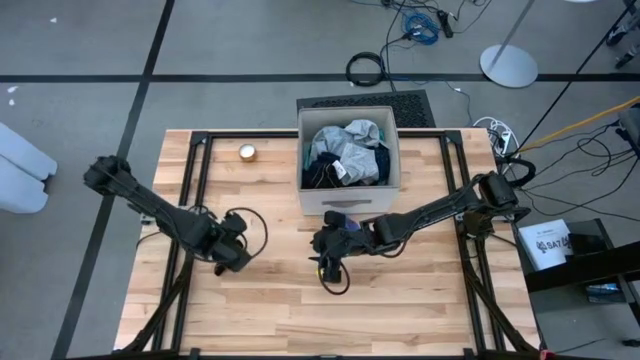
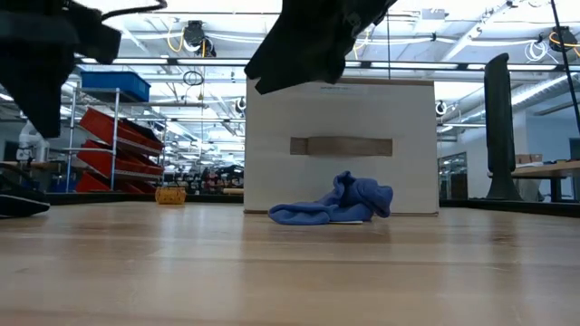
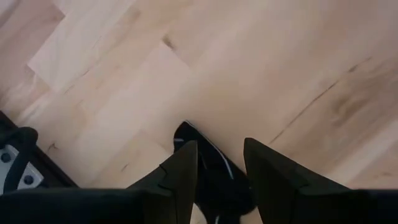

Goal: Sort clothes
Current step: Put the black sock into the laundry organizer

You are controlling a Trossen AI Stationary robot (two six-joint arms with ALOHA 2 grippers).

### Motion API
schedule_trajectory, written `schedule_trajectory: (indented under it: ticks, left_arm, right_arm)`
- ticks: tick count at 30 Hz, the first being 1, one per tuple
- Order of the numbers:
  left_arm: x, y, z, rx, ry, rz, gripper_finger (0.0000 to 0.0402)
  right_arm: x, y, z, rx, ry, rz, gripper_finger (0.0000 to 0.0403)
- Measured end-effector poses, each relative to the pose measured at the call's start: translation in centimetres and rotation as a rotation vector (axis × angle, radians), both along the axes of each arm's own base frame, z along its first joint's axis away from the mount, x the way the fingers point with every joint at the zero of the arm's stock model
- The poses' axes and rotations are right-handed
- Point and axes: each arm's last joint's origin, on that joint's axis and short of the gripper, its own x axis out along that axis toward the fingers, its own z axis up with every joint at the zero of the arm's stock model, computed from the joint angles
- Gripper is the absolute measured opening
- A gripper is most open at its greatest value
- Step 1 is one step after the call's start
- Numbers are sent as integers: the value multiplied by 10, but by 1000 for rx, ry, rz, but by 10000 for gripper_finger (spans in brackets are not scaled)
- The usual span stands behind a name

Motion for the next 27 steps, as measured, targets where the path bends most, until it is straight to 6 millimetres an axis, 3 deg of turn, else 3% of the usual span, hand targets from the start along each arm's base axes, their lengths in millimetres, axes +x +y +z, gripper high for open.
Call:
schedule_trajectory:
  ticks: [6,10,20,27]
  left_arm:
    - [9,-12,-17,5,57,-89,141]
    - [3,-17,-33,-8,39,-137,141]
    - [-23,-19,-59,-64,70,-6,141]
    - [-23,-20,-86,-168,-52,-27,141]
  right_arm:
    - [-2,0,4,7,-10,3,187]
    - [-3,1,4,7,-4,5,187]
    - [-4,4,6,7,-10,13,187]
    - [-3,4,6,6,-16,12,187]
